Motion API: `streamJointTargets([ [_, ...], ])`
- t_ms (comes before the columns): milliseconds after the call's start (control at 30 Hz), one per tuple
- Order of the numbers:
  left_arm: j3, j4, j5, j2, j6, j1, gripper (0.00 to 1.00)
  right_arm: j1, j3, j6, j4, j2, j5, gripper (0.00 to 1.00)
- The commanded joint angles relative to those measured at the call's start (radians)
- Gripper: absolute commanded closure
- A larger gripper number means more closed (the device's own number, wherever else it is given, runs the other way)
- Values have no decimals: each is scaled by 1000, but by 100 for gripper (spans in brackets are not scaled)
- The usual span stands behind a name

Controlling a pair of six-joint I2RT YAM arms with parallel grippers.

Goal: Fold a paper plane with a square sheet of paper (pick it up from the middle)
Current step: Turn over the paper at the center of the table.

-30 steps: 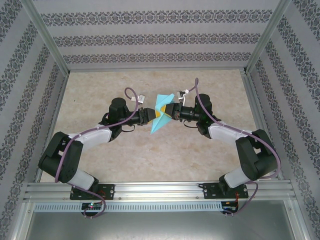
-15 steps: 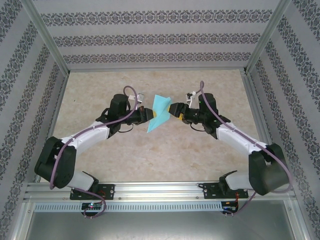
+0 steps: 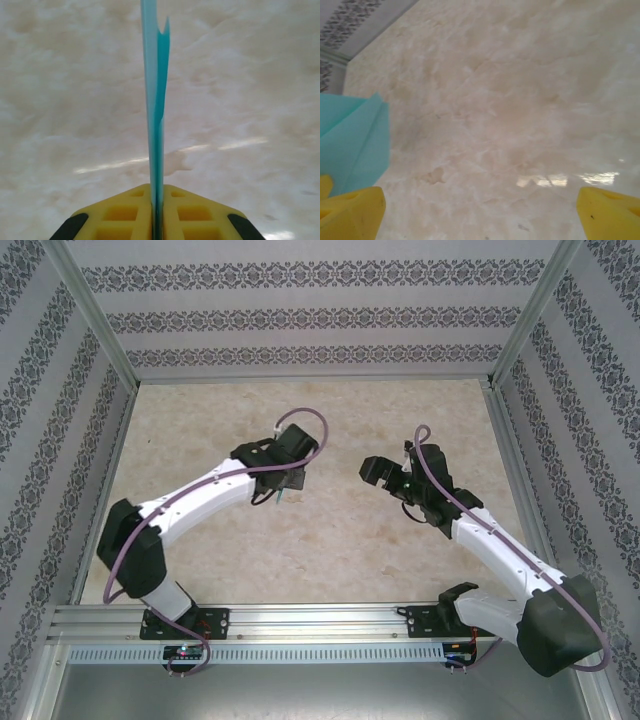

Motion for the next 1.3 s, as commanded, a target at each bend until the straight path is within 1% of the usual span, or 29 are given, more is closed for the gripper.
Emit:
streamJointTargets([
  [0,66,-204,-245,95,-16,-41,86,-12,-18,2,-55,-15,121,2],
  [100,99,-200,-234,172,-42,-60,85,-14,-17,6,-76,-8,139,2],
  [200,100,-126,-125,220,-55,-63,79,-16,2,3,-112,6,162,2],
  [267,82,-39,-17,236,-60,-62,72,-17,4,4,-123,15,168,2],
  [300,77,-8,20,241,-68,-60,68,-18,2,7,-122,18,170,2],
  [333,72,23,60,244,-74,-59,61,-19,-2,9,-117,21,169,2],
  [433,53,102,157,231,-92,-46,53,-20,-14,10,-96,28,167,2],
  [567,-24,223,276,156,-113,5,40,-15,-12,28,-81,43,156,4],
  [633,-74,279,320,106,-124,41,32,-2,-17,43,-55,56,132,7],
  [700,-124,318,343,55,-129,78,24,38,-16,62,-21,78,110,10],
  [800,-205,349,322,-19,-130,143,13,164,26,117,-3,142,154,12],
  [900,-304,402,328,-91,-144,237,6,311,95,181,35,245,182,22],
  [1000,-382,436,339,-154,-152,321,1,445,190,233,42,362,218,36],
  [1067,-425,450,348,-192,-148,368,0,512,253,242,60,440,218,48],
  [1100,-448,458,344,-213,-148,390,0,541,291,247,62,477,214,53],
  [1200,-496,464,362,-253,-152,452,0,581,400,260,51,614,171,59],
  [1267,-514,461,364,-268,-161,489,0,590,442,271,61,678,130,63],
])
